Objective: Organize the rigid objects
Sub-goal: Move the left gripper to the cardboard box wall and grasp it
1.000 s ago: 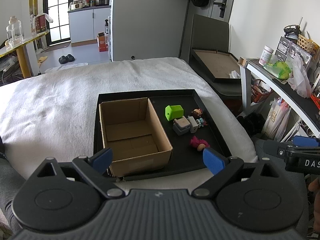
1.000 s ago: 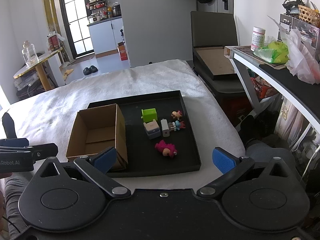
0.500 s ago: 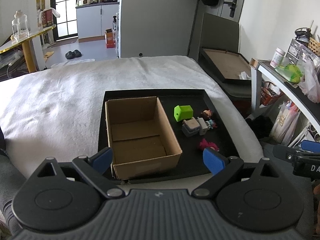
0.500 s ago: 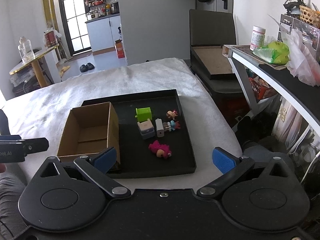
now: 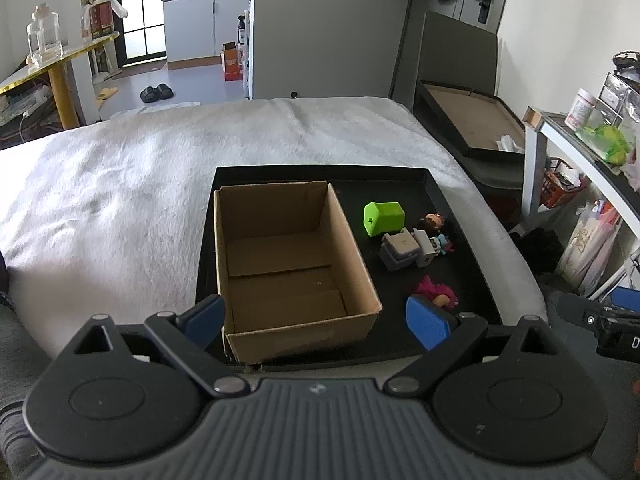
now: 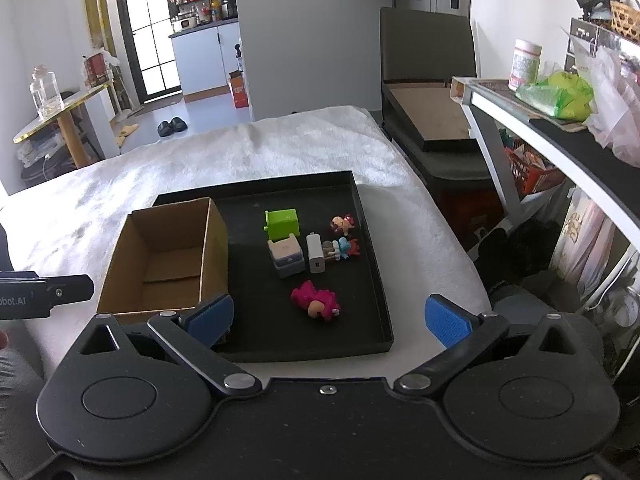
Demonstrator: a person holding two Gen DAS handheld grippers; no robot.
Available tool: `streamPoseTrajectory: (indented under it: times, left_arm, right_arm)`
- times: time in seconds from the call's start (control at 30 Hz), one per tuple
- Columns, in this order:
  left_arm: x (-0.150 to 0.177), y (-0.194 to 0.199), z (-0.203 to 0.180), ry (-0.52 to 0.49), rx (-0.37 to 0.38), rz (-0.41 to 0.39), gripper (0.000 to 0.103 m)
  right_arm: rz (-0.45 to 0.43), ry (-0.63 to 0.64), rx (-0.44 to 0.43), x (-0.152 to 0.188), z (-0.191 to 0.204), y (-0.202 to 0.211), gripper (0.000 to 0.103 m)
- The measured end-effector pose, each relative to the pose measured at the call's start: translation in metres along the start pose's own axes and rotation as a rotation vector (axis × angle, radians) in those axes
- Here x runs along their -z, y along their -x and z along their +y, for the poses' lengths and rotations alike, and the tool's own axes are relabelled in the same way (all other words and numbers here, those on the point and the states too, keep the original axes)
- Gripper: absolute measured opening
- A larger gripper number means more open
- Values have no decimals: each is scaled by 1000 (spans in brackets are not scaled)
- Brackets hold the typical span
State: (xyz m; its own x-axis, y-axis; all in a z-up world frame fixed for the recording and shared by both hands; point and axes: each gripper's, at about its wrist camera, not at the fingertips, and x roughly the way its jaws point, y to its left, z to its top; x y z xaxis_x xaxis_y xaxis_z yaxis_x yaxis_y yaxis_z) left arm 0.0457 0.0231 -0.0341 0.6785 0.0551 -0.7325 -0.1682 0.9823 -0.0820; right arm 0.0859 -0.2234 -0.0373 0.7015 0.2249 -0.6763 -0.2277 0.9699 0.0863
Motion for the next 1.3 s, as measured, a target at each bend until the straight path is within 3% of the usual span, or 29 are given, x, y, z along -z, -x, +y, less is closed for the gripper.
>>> streamPoseTrajectory:
  times: [1.03, 1.3]
  left_arm:
    - [-13, -83, 34, 104, -110, 63, 93]
    - [-12, -99, 46, 127, -131, 69, 81]
  right_arm:
    - [95, -16, -44, -8, -14, -85, 103]
    - [143, 12, -78, -11, -7, -112, 97]
